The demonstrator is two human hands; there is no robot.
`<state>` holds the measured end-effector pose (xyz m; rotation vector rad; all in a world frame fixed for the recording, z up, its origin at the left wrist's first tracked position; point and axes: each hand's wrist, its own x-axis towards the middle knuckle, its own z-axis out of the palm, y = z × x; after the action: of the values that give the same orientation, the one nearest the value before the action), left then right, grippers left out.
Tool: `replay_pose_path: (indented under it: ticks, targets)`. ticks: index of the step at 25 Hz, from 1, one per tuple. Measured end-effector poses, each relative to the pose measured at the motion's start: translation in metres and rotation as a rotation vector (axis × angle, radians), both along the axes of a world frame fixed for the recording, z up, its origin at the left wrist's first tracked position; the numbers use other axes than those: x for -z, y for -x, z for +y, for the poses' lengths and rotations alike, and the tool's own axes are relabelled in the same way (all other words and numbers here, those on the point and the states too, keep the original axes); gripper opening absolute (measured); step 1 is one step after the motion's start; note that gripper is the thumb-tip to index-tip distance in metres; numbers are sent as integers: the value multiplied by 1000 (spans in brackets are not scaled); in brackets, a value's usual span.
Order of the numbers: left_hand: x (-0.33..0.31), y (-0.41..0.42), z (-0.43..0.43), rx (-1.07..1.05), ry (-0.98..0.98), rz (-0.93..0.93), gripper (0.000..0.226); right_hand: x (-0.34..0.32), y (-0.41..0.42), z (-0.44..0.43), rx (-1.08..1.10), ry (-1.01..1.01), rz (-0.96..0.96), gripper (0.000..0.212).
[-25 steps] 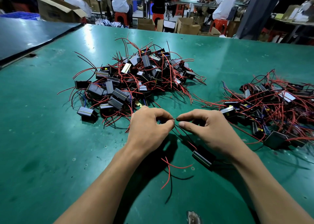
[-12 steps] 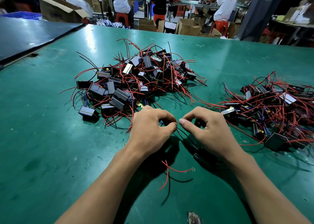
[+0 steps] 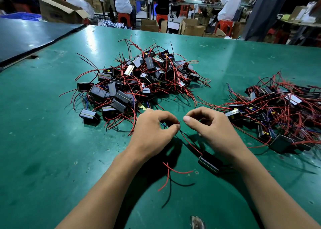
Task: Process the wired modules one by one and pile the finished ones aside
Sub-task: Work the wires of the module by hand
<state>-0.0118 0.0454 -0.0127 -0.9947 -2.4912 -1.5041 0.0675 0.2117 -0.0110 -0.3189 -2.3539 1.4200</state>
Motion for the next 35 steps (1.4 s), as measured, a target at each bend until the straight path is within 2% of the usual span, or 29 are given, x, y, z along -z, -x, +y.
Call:
replay_pose_path:
  ticks: [3,7,9,12,16,22,26,28,31,35]
  targets:
    - [0,4,0,2,-73,-66,9,4,4,5,27,43,-124,25]
    - [2,9,0,-94,-36,-74,16,8,5,4,-84,130,-255,14]
    - [3,12,-1,-90,49,-110,12,8,4,3,-165,232,-258,22]
    - [3,14,-1,-28,106,-232,9,6,3,4,-178,271,-246,25]
    - [-1,15,-3,62,49,-404,7,3,4,4,-99,286,-232,22]
    - [-6,13,-6,216,-71,-526,10,7,8,4,-69,444,-206,18]
    - [-5,14,-6,238,-98,-550,9,8,5,5,-133,525,-210,15]
    - [-3,14,-6,237,-106,-543,9,6,4,6,-174,503,-227,15]
    - [-1,14,-5,232,-105,-522,12,4,2,7,-216,450,-227,22]
    - [1,14,-5,248,-133,-548,13,2,-1,5,-272,487,-226,31]
